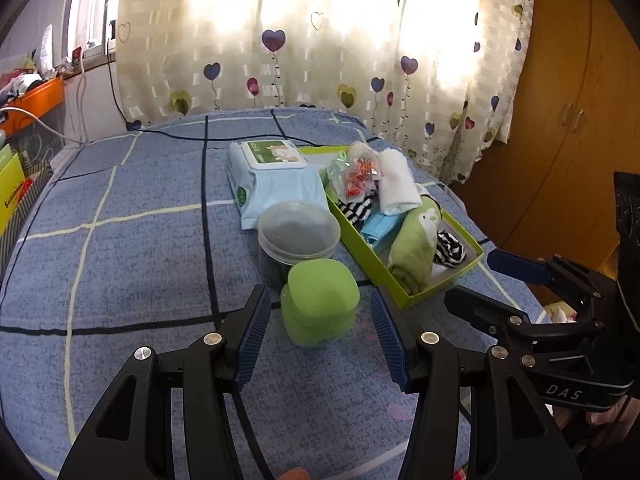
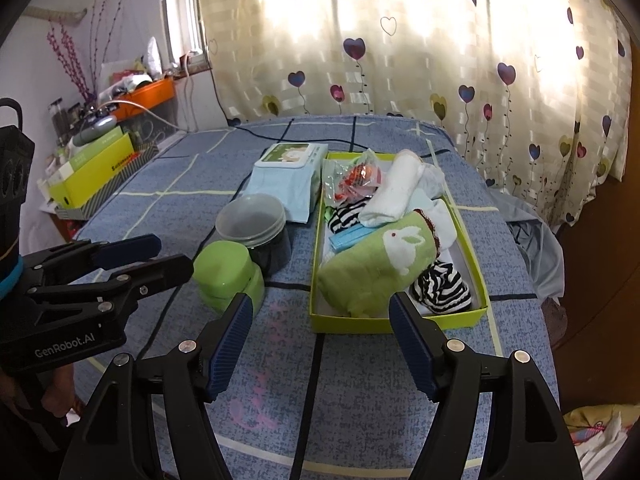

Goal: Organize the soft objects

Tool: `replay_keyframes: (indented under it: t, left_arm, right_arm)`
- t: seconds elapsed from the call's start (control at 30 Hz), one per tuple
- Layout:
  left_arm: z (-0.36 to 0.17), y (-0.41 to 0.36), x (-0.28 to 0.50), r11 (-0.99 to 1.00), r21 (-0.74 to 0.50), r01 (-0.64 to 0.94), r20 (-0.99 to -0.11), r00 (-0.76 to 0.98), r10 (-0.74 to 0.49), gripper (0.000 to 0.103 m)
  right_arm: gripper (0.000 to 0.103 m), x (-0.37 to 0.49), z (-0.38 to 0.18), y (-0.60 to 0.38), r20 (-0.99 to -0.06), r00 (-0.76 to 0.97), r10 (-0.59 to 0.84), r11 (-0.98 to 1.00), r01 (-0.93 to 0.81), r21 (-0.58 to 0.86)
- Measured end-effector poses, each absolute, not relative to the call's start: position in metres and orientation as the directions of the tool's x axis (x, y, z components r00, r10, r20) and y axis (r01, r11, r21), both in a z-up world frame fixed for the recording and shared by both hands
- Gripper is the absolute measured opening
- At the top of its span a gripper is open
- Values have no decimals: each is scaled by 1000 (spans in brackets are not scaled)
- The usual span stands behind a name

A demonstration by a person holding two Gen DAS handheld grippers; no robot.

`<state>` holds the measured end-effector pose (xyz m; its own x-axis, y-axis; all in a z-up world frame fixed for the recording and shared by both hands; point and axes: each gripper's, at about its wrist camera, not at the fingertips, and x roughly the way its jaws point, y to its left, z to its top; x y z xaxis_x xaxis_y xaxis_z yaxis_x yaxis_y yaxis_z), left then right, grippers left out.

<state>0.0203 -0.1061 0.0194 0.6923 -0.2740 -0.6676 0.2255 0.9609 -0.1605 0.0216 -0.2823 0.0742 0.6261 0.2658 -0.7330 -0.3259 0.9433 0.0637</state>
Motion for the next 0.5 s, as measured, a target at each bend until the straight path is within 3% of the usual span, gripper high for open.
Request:
replay_keyframes:
  t: [0.5]
  left_arm:
    - [10, -111, 26, 959, -158, 233, -690, 669, -276, 53]
  right_arm:
    - [71, 26, 67, -284, -745, 612, 267, 942, -329, 68]
